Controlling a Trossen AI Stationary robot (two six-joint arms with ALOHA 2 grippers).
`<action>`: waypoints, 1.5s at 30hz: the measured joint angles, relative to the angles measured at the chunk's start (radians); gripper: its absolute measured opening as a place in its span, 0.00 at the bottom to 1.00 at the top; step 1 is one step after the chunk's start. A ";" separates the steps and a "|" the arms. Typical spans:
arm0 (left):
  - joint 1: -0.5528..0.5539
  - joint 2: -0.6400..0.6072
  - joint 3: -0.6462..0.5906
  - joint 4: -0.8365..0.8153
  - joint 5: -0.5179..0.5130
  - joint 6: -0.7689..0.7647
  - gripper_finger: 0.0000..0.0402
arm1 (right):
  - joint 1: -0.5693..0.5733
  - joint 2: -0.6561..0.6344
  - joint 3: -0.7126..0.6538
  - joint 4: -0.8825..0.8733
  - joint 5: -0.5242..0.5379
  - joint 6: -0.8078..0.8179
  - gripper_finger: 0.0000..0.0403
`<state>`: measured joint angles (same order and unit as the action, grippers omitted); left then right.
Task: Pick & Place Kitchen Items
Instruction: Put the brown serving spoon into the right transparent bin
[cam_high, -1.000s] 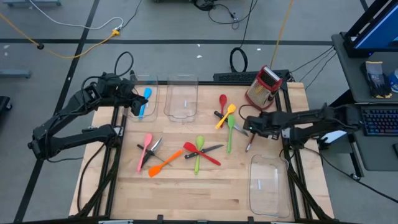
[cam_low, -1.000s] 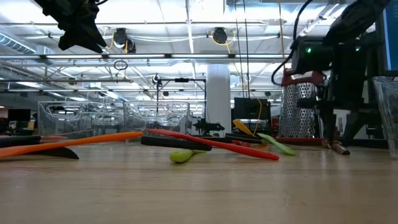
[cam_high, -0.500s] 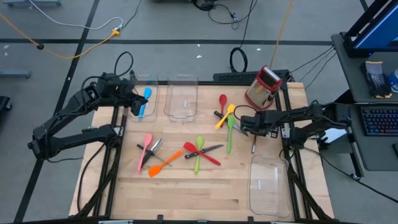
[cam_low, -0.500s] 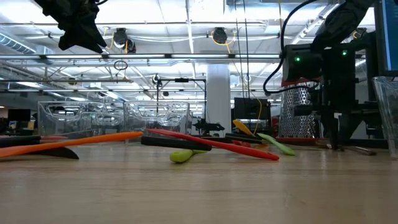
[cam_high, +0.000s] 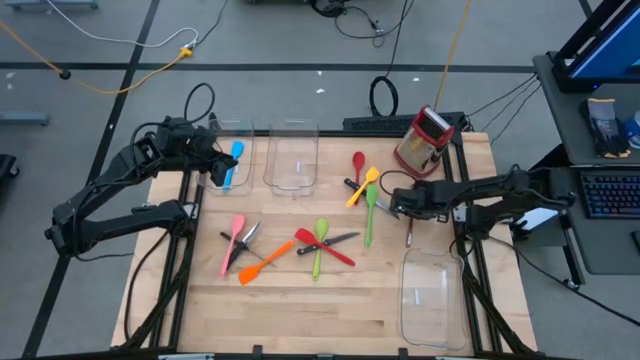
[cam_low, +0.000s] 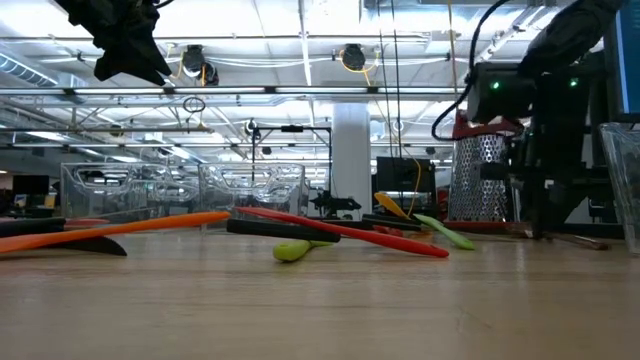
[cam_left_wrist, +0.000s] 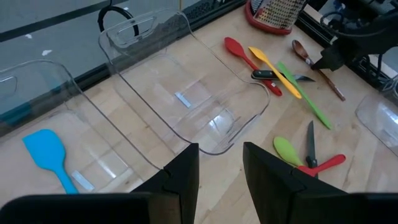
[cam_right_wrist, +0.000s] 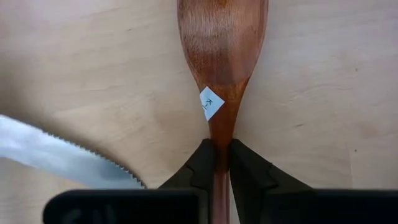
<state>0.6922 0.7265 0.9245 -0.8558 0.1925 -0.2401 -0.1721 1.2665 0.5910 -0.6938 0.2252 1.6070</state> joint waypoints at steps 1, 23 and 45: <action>0.000 0.000 0.000 0.000 0.000 0.000 0.32 | 0.003 -0.022 -0.001 0.002 0.012 0.003 0.05; -0.031 0.010 0.000 0.177 0.271 -0.087 0.32 | 0.010 -0.216 0.005 0.902 0.061 -0.371 0.05; -0.375 0.526 0.000 1.035 0.332 -0.415 0.32 | 0.037 -0.115 0.006 1.391 0.009 -0.502 0.05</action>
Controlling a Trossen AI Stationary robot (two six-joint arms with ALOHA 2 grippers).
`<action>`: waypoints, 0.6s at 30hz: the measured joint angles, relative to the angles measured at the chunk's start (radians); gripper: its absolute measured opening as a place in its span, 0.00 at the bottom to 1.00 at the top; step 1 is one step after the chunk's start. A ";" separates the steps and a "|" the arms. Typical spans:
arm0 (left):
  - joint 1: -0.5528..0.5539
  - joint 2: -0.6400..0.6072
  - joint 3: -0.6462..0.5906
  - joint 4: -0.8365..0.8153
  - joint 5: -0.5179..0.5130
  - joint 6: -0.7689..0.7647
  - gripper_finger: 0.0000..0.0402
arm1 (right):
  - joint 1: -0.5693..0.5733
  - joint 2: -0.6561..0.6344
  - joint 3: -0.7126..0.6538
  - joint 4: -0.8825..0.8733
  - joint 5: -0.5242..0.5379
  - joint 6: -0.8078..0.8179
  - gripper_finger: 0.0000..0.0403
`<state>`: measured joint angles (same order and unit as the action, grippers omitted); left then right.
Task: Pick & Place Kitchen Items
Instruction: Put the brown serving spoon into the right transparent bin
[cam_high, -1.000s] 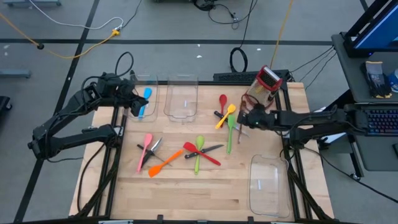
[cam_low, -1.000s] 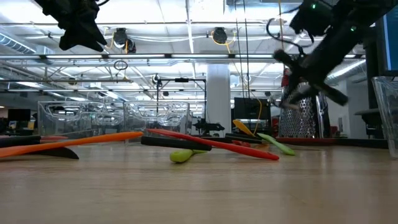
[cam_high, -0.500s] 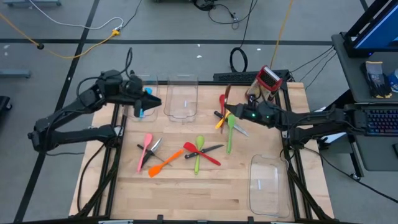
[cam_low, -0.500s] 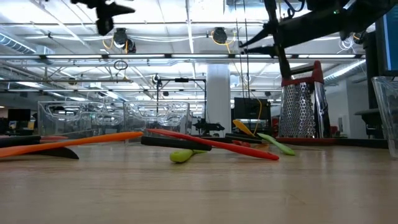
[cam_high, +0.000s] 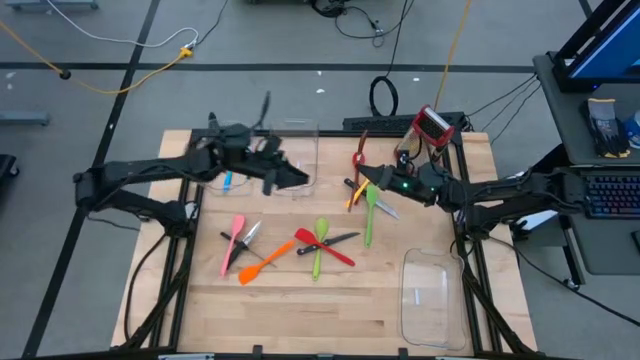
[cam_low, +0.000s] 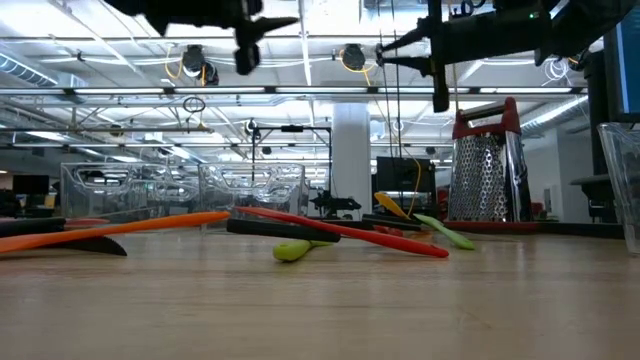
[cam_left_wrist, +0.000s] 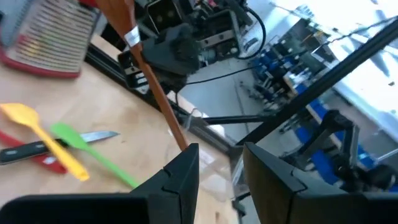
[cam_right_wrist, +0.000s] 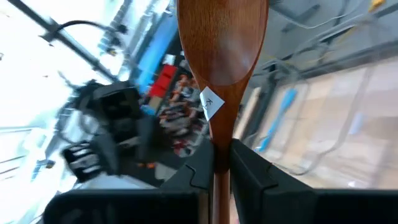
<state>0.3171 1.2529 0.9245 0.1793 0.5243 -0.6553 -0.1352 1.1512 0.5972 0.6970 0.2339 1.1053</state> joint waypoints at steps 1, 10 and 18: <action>-0.005 0.029 0.000 0.039 0.001 -0.020 0.32 | 0.002 0.006 0.000 0.019 -0.005 0.001 0.05; -0.035 0.238 0.000 0.317 -0.001 -0.193 0.51 | 0.021 0.021 0.000 0.102 -0.027 0.006 0.05; -0.091 0.333 0.004 0.404 -0.120 -0.251 0.65 | 0.021 0.021 0.000 0.122 -0.027 -0.010 0.05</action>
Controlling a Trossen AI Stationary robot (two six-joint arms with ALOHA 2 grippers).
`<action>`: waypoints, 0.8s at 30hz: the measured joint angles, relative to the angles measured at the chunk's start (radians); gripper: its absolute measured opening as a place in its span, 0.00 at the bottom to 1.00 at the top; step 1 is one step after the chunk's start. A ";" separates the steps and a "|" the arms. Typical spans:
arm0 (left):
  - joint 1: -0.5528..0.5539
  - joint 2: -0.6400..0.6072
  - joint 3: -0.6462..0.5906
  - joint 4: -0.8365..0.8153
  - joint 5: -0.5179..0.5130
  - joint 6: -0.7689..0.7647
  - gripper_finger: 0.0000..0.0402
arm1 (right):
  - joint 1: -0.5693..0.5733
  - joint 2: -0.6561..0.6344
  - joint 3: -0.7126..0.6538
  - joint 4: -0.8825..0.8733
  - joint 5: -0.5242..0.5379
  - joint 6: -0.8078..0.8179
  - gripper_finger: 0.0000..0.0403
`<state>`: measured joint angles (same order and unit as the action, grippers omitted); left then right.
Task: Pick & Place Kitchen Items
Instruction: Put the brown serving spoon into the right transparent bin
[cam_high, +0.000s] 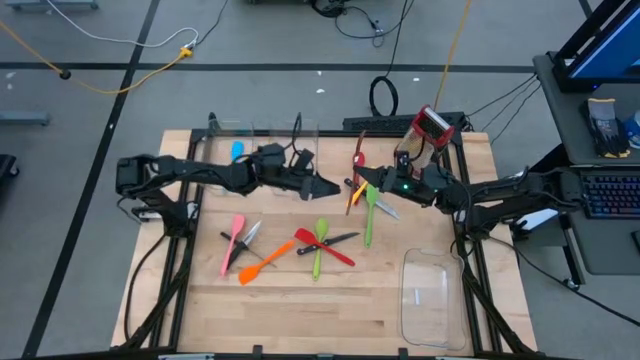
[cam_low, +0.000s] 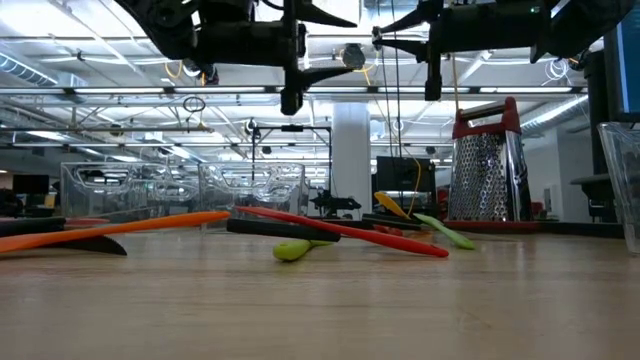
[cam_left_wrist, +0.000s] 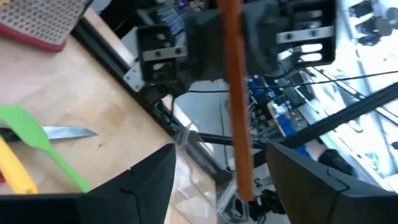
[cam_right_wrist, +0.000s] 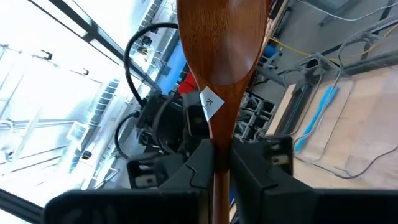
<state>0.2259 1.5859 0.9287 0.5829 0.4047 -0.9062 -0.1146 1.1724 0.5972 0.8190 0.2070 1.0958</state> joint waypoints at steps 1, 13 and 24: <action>-0.004 0.003 0.005 -0.007 -0.013 0.000 0.65 | 0.000 0.000 0.000 0.006 0.000 -0.001 0.05; -0.041 0.090 0.165 -0.064 -0.065 0.071 0.66 | 0.002 0.049 0.000 0.080 0.000 -0.008 0.05; -0.052 0.112 0.222 -0.169 -0.085 0.098 0.66 | 0.012 0.086 0.000 0.134 0.000 -0.005 0.05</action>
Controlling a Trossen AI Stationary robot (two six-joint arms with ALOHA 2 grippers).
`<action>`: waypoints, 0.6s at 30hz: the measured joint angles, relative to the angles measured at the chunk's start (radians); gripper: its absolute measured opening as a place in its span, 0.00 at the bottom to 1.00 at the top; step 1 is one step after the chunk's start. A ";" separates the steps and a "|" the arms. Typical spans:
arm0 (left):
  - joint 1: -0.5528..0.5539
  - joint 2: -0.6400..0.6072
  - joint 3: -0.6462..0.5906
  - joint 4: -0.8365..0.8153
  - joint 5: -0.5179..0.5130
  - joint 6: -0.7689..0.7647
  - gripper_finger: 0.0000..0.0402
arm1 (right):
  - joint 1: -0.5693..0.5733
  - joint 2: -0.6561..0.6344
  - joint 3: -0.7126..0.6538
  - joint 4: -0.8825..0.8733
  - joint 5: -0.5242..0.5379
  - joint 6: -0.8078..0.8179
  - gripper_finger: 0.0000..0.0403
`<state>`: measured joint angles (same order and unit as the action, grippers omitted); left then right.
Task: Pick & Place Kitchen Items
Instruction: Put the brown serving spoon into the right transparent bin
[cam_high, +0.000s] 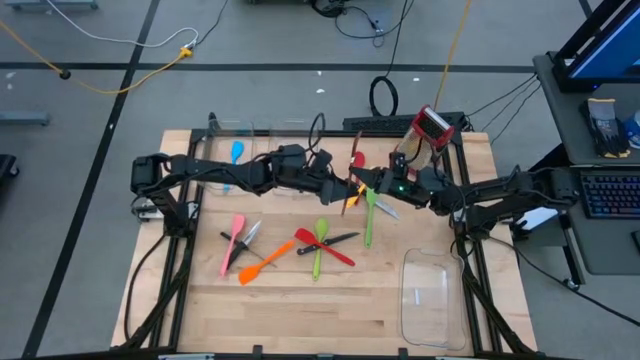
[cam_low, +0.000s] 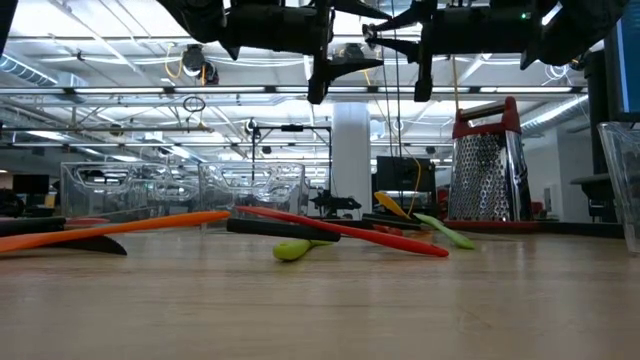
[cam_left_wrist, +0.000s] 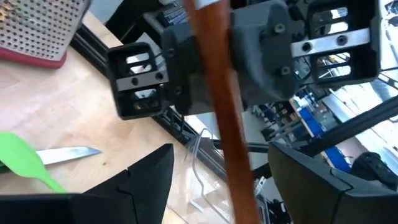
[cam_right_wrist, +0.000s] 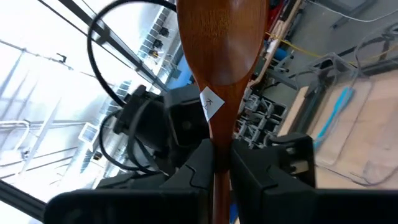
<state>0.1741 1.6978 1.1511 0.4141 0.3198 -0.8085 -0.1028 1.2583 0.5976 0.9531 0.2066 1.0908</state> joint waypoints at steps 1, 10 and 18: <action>0.000 0.000 0.000 0.000 0.000 -0.002 0.66 | 0.000 0.000 0.000 0.000 0.000 -0.003 0.05; -0.001 -0.001 0.000 -0.041 0.015 -0.022 0.32 | 0.000 0.001 0.000 -0.011 0.002 -0.008 0.05; 0.002 -0.001 0.000 -0.047 0.025 0.000 0.08 | 0.000 0.000 0.000 -0.017 0.001 -0.010 0.10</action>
<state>0.1763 1.6966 1.1511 0.3669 0.3447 -0.8086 -0.1032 1.2587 0.5972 0.9359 0.2080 1.0808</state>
